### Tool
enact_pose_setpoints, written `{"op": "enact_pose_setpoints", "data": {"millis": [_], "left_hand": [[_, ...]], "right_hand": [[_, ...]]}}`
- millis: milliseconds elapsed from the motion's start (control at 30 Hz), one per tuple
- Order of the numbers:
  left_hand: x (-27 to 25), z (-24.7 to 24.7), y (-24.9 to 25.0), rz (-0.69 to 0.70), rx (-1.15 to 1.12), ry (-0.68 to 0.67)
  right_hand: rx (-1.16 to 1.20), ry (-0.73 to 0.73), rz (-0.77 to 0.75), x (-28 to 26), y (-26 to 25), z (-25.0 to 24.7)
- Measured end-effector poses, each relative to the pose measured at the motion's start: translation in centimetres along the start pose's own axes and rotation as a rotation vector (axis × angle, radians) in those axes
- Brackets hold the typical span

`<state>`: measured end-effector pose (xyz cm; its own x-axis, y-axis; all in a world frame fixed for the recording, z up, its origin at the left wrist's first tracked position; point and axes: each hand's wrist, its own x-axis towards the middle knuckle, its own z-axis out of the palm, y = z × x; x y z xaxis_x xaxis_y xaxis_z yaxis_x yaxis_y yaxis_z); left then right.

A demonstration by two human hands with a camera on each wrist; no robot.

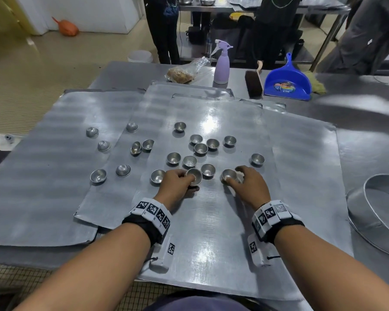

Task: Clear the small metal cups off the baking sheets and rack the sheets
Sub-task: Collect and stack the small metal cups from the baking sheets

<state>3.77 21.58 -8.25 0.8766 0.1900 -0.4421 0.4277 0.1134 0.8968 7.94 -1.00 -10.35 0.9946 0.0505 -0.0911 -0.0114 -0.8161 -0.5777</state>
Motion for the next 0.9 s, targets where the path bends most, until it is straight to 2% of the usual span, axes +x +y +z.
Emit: {"op": "enact_pose_setpoints", "data": {"millis": [200,600,900], "left_hand": [[0.1,0.2,0.0,-0.003,0.086,-0.032],[1.2,0.5,0.3,0.006,0.149,-0.057],[1.5,0.6,0.5,0.008,0.136,-0.06]], "right_hand": [[-0.005,-0.081,0.015,1.0,0.5,0.4],[0.003,-0.085,0.002,1.5,-0.4,0.3],[0.026,-0.059,-0.062,0.7,-3.2,-0.2]]}}
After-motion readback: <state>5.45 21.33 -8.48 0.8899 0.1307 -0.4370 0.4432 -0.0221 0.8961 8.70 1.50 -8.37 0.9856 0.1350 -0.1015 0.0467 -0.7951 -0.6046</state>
